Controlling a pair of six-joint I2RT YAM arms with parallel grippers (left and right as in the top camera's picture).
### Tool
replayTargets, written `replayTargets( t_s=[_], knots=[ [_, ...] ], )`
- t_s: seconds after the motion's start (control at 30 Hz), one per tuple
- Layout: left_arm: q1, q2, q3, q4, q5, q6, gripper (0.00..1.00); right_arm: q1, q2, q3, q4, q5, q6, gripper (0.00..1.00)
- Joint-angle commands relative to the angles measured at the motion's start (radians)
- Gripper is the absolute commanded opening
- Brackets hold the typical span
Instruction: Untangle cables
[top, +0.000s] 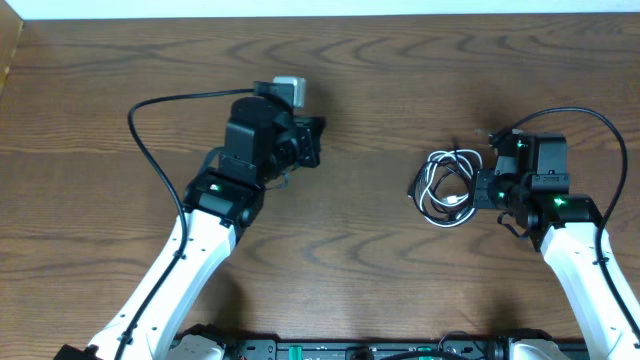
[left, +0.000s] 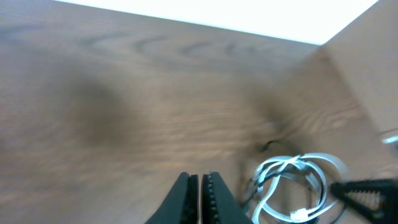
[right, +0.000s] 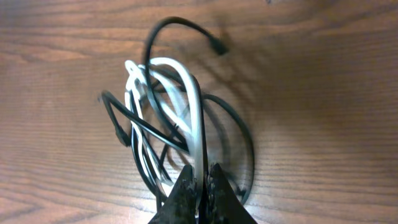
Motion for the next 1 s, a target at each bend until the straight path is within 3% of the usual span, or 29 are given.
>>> replayTargets(
  t_s=[0.0,0.07,0.17,0.3,0.5,0.93,0.97],
  knots=[
    [0.008,-0.008,0.006,-0.057,0.064,0.024,0.17,-0.004,-0.007,0.005,0.026,-0.071,0.015,0.01],
    [0.009,0.036,0.005,-0.066,0.166,0.04,0.31,-0.004,-0.023,0.029,0.056,-0.238,0.015,0.01],
    [0.009,0.093,0.005,-0.053,0.222,0.04,0.34,-0.004,-0.05,0.056,0.064,-0.349,0.016,0.01],
    [0.008,0.245,0.005,0.04,0.414,0.04,0.36,-0.004,-0.141,0.102,0.063,-0.449,0.023,0.01],
    [-0.016,0.43,0.005,0.314,0.76,0.032,0.36,-0.004,-0.289,0.108,0.064,-0.459,0.057,0.01],
    [-0.161,0.491,0.006,0.568,0.763,-0.01,0.36,-0.004,-0.372,0.108,0.041,-0.504,0.083,0.01],
    [-0.167,0.491,0.006,0.567,0.749,-0.01,0.23,-0.004,-0.372,0.108,0.041,-0.504,0.083,0.01]
  ],
)
